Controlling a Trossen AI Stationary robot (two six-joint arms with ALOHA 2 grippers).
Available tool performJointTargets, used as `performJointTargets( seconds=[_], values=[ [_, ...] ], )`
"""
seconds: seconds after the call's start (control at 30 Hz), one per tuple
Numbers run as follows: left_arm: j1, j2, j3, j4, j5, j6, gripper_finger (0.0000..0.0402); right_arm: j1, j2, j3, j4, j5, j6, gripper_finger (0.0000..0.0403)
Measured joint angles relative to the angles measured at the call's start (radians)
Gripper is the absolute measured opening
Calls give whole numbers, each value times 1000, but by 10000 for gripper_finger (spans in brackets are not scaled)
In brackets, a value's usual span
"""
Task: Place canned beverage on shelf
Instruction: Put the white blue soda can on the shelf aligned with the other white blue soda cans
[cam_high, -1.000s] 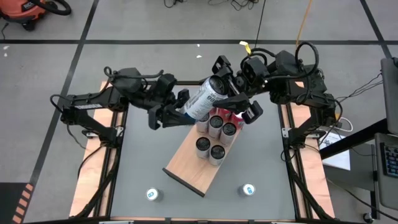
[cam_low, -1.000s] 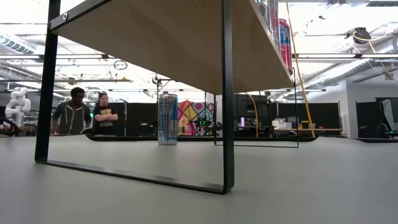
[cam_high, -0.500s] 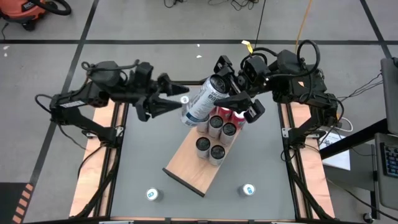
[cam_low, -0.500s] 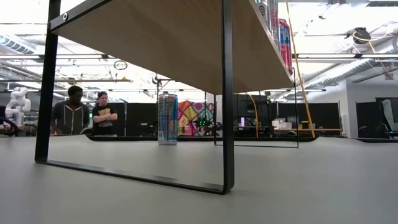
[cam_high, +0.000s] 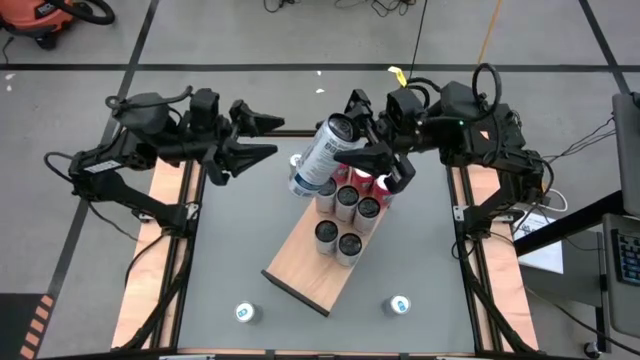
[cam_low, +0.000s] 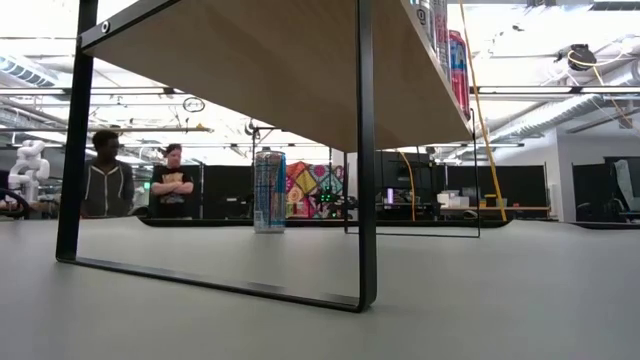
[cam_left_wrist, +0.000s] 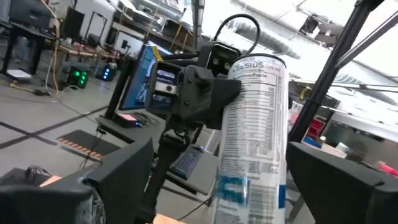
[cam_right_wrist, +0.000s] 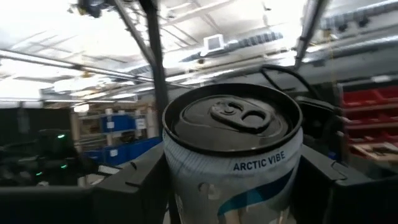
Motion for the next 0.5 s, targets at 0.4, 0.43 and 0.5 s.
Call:
performJointTargets(
  seconds=[0.4,0.43,0.5],
  values=[
    [-14,7,-1,-97,-54,20,370,7,-1,0,-90,166,-4,221],
    [-18,6,-1,-104,-72,33,370,7,-1,0,-100,185,-3,221],
    [-31,6,-1,-112,-111,69,370,7,0,0,-107,225,-4,221]
  ],
)
